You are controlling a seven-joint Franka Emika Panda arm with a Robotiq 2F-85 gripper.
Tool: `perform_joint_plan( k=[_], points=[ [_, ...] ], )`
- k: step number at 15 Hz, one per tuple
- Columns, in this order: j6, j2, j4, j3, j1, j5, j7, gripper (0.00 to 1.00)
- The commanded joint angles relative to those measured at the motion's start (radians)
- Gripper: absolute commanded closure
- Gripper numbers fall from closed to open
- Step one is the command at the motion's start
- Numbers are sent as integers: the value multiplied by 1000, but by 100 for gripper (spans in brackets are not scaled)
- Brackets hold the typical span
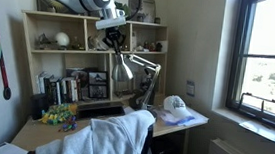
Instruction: Twist the knob on the lamp.
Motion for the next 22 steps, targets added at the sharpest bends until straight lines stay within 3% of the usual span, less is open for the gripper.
perform_joint_plan(
  k=[1, 10, 11, 13, 19, 22],
  points=[
    [39, -49, -47, 3, -7, 5, 88, 95],
    [120, -59, -78, 4, -5, 36, 228, 95],
    [126, -60, -83, 3, -5, 34, 238, 58],
    [141, -65, -90, 3, -5, 30, 253, 51],
    [150, -107, -113, 5, -4, 52, 254, 5],
    [146, -143, -145, 6, -2, 75, 249, 0]
  ],
)
